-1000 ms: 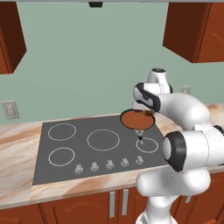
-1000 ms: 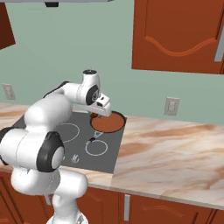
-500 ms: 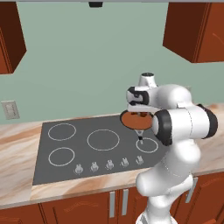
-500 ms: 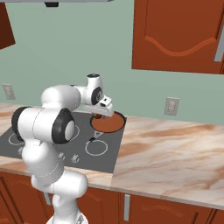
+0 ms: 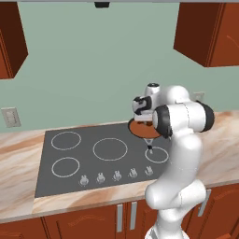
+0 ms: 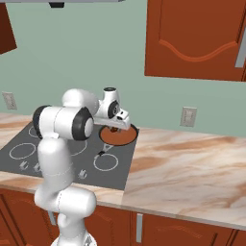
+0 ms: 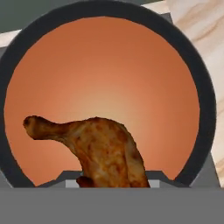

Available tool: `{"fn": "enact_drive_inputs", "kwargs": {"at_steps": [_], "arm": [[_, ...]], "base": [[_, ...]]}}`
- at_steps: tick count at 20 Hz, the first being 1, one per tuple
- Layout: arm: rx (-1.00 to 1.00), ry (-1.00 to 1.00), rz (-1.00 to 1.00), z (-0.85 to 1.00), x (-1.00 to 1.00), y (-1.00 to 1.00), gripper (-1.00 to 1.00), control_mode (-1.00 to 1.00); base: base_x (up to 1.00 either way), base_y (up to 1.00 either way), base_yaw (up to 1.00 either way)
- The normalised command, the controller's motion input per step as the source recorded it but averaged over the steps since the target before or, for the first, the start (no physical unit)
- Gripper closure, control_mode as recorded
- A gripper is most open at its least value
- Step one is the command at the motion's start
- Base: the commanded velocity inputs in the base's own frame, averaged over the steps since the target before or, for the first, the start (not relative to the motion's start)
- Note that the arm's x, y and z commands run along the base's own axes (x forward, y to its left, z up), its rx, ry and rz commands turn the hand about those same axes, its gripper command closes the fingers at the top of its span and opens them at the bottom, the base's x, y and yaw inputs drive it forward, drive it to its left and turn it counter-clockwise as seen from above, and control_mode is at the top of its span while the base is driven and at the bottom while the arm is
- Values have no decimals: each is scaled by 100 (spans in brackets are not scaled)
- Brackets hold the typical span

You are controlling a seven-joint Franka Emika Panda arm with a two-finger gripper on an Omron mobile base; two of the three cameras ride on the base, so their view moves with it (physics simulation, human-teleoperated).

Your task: Retrieve the chicken drumstick from the fridge and place it on the saucepan with marinade on the stove.

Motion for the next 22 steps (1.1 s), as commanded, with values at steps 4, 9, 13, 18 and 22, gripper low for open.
{"fn": "enact_drive_inputs", "kwargs": {"at_steps": [4,9,13,18,22], "arm": [[0,3,0,-57,45,-3,100,-100],[0,4,3,-41,31,-6,100,-100],[6,0,8,-14,24,-31,100,-100],[0,2,2,-6,0,0,-100,-100],[0,8,0,0,0,0,-100,-100]], "base": [[0,0,0],[0,0,0],[0,0,0],[0,0,0],[0,0,0]]}}
